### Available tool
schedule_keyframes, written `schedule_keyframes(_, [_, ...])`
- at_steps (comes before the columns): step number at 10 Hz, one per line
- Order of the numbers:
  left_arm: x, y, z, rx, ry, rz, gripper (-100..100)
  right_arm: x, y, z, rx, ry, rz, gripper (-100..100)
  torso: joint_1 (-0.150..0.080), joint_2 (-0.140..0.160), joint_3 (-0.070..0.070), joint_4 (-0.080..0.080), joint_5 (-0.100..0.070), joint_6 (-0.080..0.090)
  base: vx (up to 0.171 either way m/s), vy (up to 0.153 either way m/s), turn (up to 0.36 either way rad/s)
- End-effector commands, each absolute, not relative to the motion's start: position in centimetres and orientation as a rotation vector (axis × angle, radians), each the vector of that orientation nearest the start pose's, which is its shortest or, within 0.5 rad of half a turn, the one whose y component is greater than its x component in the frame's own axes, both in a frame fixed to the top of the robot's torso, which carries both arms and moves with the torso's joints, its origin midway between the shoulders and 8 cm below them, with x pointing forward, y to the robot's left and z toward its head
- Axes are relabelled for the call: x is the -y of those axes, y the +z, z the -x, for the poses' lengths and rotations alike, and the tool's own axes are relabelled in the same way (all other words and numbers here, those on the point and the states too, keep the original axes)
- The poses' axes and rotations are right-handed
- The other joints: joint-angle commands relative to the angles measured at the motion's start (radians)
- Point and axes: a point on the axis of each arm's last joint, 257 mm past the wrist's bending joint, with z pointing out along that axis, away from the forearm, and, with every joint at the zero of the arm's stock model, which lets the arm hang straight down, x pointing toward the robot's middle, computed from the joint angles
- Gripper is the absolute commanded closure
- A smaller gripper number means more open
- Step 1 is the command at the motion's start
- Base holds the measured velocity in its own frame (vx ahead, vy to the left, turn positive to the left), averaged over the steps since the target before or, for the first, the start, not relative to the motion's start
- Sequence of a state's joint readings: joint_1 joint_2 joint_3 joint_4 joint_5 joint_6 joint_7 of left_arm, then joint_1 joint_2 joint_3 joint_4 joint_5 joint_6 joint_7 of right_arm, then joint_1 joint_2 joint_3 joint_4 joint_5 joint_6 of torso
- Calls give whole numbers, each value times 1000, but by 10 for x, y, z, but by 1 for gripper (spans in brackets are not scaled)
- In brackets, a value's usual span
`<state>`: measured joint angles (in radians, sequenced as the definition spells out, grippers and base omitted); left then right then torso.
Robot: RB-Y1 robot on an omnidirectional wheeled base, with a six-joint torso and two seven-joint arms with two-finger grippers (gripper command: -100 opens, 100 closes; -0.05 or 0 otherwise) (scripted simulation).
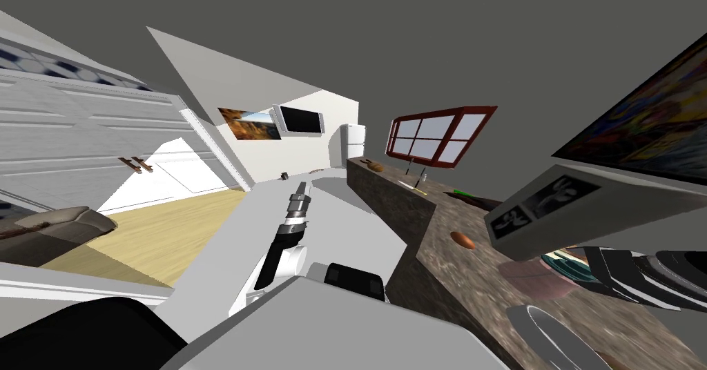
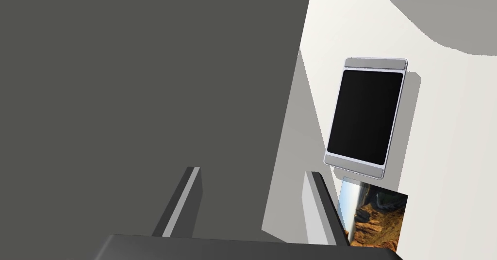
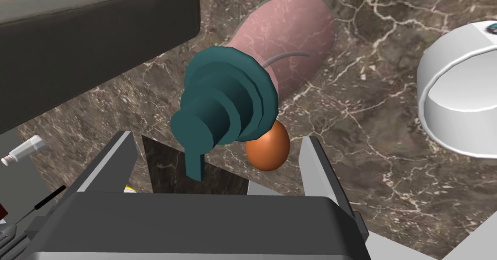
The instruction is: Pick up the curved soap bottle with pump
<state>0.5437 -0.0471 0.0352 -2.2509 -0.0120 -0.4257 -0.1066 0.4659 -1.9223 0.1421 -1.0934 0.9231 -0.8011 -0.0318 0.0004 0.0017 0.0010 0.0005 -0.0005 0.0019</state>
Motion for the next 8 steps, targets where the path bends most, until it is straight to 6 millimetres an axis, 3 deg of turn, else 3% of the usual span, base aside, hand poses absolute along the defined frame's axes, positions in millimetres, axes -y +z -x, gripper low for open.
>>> schedule_keyframes(1, [-304, -18, -353, -705, -1111, 751, 0, 743, -140, -277, -2639, -574, 1137, -100, 0, 0, 0, 0, 0, 0, 2, 25, 144])
schedule_keyframes(4, [-304, -18, -353, -705, -1111, 751, 0, 760, -147, -252, -2663, -564, 1097, -100, 1, 0, 0, 0, 0, 0, 5, 33, 115])
schedule_keyframes(7, [-304, -18, -353, -705, -1111, 751, 0, 765, -144, -250, -2667, -579, 1088, -100, 0, 0, 0, 0, 0, 0, 2, 9, 18])
schedule_keyframes(8, [-304, -18, -353, -705, -1111, 751, 0, 775, -147, -237, -2680, -582, 1065, -100, -1, 0, 0, 0, 0, 0, 3, 15, 127])
